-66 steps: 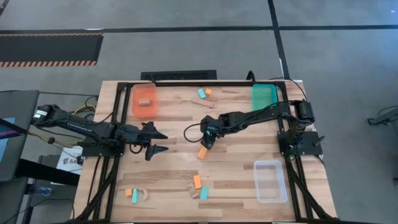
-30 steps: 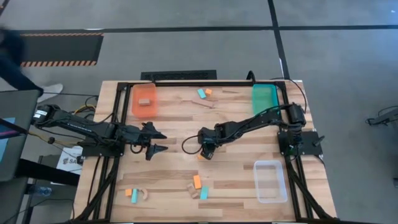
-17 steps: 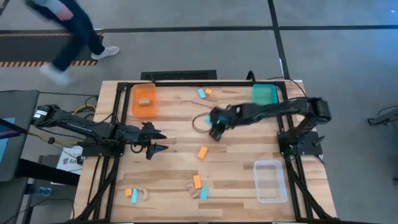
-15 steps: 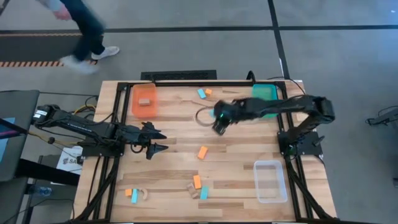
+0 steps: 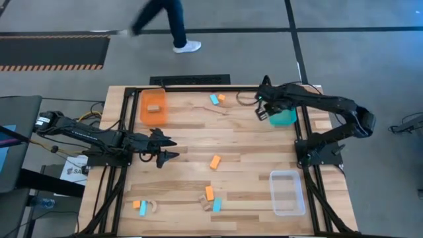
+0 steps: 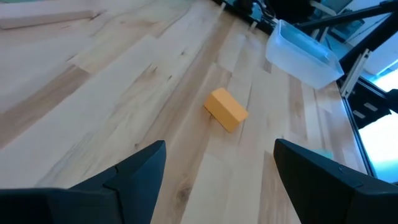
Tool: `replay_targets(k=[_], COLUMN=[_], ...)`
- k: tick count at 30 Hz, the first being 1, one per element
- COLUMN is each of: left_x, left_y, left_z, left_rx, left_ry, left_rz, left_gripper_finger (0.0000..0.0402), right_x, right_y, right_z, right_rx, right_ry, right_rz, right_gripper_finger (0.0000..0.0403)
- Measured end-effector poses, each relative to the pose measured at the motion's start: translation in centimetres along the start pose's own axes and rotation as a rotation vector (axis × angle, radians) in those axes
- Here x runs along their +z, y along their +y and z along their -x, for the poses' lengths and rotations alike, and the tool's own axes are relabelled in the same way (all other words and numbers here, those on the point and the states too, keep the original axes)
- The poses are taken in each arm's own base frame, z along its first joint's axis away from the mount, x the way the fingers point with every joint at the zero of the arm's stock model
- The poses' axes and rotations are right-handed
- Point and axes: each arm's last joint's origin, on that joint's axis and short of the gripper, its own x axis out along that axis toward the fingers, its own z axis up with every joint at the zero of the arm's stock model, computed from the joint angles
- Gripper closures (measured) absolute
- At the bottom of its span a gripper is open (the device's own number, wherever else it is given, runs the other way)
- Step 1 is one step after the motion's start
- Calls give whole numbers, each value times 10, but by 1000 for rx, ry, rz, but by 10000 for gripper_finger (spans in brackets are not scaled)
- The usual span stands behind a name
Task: Sort & place blocks by color
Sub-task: Put the blue block into the blue bin
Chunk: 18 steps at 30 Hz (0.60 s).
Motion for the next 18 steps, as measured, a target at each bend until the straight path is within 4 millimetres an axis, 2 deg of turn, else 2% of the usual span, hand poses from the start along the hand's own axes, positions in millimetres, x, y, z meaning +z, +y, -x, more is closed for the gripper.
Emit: replay_targets(k=[3,8,14,18], left_x=[0,1,1,1], left_y=[0,1,2,2], left_z=[0,0,0,0], left_rx=[10,40,63,64], left_ry=[-9,-29,-45,-45], left_rz=[1,1,22,46], left_gripper_finger=[116,116,116,116], right_x=[-1,9,20,24], right_y=[-22,-48,-64,-68], right_z=[-19,-43,-69,-81], right_rx=[-37,-57,-58,-57], right_ry=[48,68,124,161], right_rz=[-89,-204,-251,-231], right_gripper_finger=[279,274,271,248])
